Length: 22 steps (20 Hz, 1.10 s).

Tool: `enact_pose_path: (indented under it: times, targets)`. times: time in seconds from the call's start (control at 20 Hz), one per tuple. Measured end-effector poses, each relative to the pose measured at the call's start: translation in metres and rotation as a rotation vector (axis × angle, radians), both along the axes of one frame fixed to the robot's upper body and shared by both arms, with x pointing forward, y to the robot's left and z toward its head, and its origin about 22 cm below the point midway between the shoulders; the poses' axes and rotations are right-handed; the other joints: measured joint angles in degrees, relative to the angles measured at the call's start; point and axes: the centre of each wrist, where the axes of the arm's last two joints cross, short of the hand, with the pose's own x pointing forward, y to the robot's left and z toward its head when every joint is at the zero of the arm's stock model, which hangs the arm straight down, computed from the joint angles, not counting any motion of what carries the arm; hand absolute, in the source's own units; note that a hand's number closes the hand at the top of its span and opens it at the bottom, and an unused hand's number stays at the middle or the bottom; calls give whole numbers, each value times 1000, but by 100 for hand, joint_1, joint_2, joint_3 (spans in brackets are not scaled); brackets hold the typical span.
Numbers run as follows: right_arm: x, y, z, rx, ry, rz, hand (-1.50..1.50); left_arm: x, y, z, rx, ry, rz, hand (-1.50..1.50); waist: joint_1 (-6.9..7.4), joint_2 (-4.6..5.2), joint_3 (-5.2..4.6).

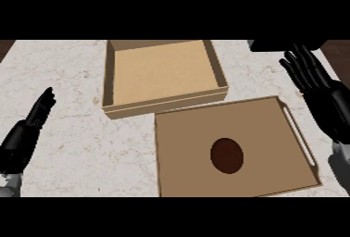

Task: Pick the cupcake from the tray and place it in the cardboard box

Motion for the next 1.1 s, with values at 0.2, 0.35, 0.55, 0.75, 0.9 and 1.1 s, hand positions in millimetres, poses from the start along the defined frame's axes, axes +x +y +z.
enact_pose_path:
  times: [0.2, 0.35, 0.55, 0.75, 0.9, 1.1]
  targets:
    - [-8, -2, -16, 27, 85, 45, -150, 5, 12, 1, 39, 24, 97, 0, 113, 7, 30]
    - [-12, 2, -18, -65, 96, 115, -150, 4, 26, -2, 82, 64, 202, 0, 187, -31, 6]
    - [-21, -8, -33, -396, 35, 154, -150, 2, 32, -12, 91, 121, 277, 0, 188, 1, 19]
    - [-42, -19, -97, -242, 69, 189, -150, 3, 31, -15, 96, 151, 308, 0, 192, 30, 54]
    - [-41, -37, -117, -180, 40, 234, -150, 5, 29, -17, 99, 167, 321, 0, 215, 28, 56]
    - [-33, -60, -115, -296, -46, 249, -150, 10, 27, -21, 103, 173, 329, 0, 217, 21, 53]
